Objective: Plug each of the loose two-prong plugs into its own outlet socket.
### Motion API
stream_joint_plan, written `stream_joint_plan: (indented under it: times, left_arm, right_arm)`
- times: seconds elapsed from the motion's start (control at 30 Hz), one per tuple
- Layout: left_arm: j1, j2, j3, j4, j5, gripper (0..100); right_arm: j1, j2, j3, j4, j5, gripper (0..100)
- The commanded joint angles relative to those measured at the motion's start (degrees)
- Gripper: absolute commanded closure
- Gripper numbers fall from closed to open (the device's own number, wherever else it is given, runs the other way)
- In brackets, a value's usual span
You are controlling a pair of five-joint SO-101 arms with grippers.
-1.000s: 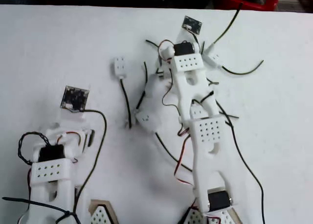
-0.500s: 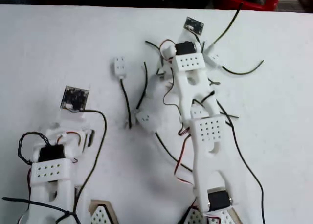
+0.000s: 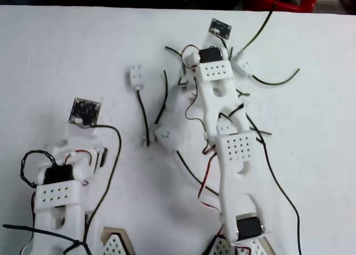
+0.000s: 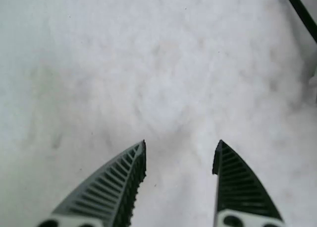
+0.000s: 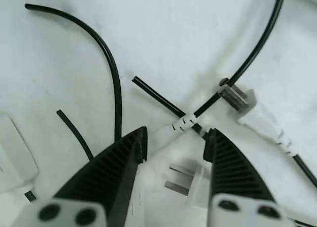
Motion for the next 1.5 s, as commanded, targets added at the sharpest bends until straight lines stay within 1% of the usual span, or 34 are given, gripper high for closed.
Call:
stream_joint_plan:
  times: [0.0, 0.13, 0.37, 0.57, 0.93, 1.0, 1.1, 1.13, 1.2, 1.3, 1.47]
  left_arm:
    - [-0.3, -0.9, -0.4, -1.3, -0.7, 77]
    - [-0.3, -0.9, -0.4, -1.3, -0.7, 77]
    - [-0.3, -0.9, -0.4, -1.3, -0.7, 77]
    - [-0.3, -0.9, -0.4, -1.3, -0.7, 77]
    - [-0.3, -0.9, -0.4, -1.3, -0.7, 77]
    - [-0.3, -0.9, -0.4, -1.2, -0.7, 77]
    - [-0.3, -0.9, -0.4, -1.2, -0.8, 77]
    - [-0.3, -0.9, -0.4, -1.2, -0.8, 77]
    - [-0.3, -1.0, -0.2, -1.3, -0.8, 77]
    - [-0.1, -1.2, 0.6, -2.5, -0.8, 77]
    - [0.0, -1.2, 0.7, -2.5, -2.9, 77]
  right_arm:
    - [-0.4, -4.8, -2.3, 0.9, 0.2, 81.5]
    - [-0.7, -8.0, -2.3, 3.3, 0.2, 81.5]
    - [-0.5, -7.9, -2.2, 2.0, 0.2, 81.5]
    - [-0.7, -1.3, -2.2, -2.9, 0.2, 81.5]
    - [-0.7, 3.9, -2.2, -2.5, 0.2, 82.0]
    - [-0.7, 3.9, -2.2, -2.5, 0.2, 84.8]
    - [-0.6, 3.6, -3.2, -2.7, 0.3, 96.4]
    - [-0.4, 3.4, -4.5, -2.2, 0.3, 99.1]
    - [-0.2, 2.8, -6.8, -0.4, 0.3, 96.8]
    - [-0.2, 1.8, -11.7, 3.6, 0.3, 98.1]
    - [-0.7, 0.7, -23.0, 11.6, 5.5, 98.1]
